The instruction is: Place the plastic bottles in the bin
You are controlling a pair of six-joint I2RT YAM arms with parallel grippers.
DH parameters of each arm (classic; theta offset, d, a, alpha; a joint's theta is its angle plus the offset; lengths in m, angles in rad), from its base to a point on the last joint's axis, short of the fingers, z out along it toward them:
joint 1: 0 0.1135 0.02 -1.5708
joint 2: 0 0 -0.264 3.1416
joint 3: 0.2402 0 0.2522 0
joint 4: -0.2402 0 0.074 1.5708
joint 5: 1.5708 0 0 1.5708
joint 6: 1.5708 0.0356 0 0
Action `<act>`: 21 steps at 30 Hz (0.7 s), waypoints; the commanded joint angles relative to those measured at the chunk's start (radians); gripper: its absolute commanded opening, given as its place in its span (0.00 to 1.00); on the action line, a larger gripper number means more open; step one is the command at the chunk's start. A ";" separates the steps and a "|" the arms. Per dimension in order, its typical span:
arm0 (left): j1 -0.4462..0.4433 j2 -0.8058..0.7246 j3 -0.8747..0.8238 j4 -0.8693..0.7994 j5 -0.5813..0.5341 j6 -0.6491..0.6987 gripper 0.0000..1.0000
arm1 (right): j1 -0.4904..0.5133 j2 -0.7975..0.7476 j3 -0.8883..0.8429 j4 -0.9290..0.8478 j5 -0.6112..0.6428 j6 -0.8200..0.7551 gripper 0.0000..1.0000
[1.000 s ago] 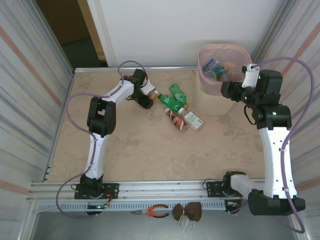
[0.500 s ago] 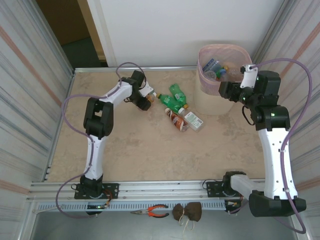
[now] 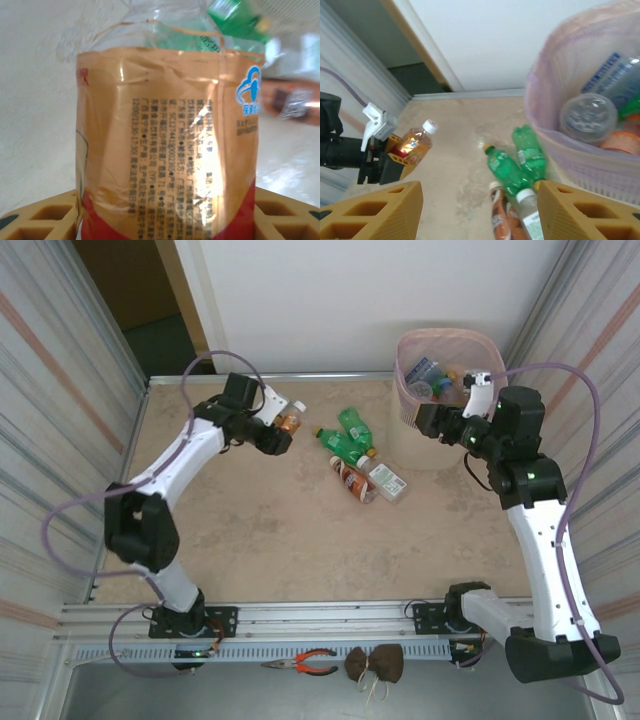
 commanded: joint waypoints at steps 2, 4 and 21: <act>0.002 -0.165 -0.097 0.129 0.237 -0.101 0.54 | 0.045 -0.023 -0.016 0.114 -0.100 0.048 0.62; -0.001 -0.235 -0.137 0.178 0.297 -0.137 0.53 | 0.070 -0.023 -0.016 0.136 -0.128 0.047 0.62; -0.145 -0.639 -0.352 0.703 0.645 -0.366 0.53 | 0.459 -0.049 0.000 0.425 -0.331 -0.062 0.74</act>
